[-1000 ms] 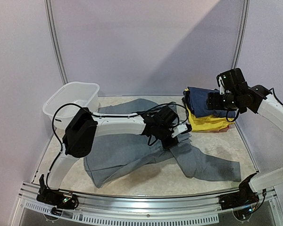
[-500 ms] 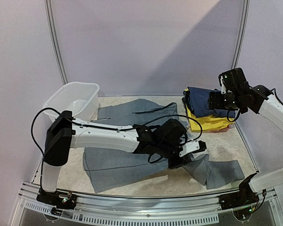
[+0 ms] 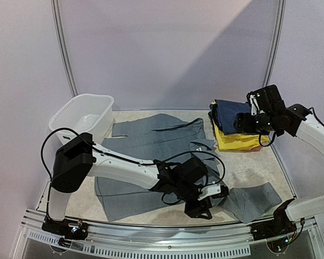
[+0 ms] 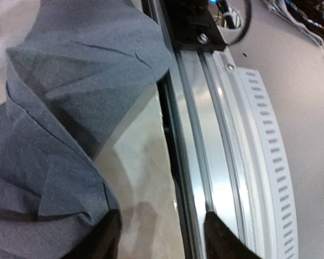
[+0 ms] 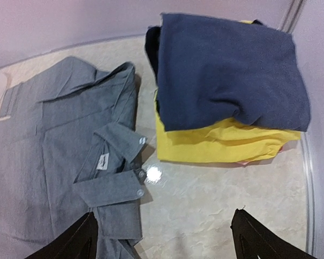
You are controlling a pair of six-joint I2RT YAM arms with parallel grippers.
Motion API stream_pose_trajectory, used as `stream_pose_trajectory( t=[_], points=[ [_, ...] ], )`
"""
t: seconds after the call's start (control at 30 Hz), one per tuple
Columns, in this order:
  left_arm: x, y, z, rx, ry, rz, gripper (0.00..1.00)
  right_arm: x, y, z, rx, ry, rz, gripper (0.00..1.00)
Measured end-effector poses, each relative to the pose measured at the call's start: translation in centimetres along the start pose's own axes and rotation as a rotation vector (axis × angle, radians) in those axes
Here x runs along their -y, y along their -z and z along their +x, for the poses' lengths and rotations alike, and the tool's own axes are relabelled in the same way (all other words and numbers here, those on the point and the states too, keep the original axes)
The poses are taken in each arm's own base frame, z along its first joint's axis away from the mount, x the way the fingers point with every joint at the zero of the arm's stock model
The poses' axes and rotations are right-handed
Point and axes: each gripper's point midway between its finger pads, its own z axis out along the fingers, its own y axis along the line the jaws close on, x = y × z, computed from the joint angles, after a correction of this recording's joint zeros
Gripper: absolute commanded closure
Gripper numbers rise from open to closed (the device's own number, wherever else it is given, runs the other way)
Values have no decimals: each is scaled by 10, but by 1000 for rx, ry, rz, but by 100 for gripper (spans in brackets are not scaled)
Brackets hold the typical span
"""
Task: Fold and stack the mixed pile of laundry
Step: Adjust the crumpled shirt at the center of the board.
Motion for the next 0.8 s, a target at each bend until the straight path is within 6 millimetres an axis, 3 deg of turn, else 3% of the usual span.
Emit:
stream_pose_trajectory(
  t=[0.13, 0.27, 0.33, 0.4, 0.5, 0.6, 0.7, 0.8],
  points=[
    [15, 28, 14, 7, 55, -6, 31, -27, -24, 27, -110, 24, -133, 16],
    [18, 81, -12, 134, 86, -76, 33, -56, -49, 52, -216, 82, -217, 20],
    [12, 109, -20, 205, 121, -122, 33, -74, -60, 63, -264, 129, -246, 20],
    [-8, 136, -15, 255, 195, -205, 32, -93, -67, 71, -292, 174, -270, 19],
    [-49, 164, 13, 256, 344, -374, 23, -125, -78, 72, -303, 244, -282, 18],
    [-84, 191, 63, 186, 515, -602, 5, -148, -93, 70, -294, 313, -244, 17],
    [-96, 225, 106, 107, 628, -815, 0, -158, -117, 76, -301, 377, -153, 15],
    [-100, 261, 140, 54, 722, -997, 0, -150, -136, 91, -339, 427, -59, 12]
  ],
)
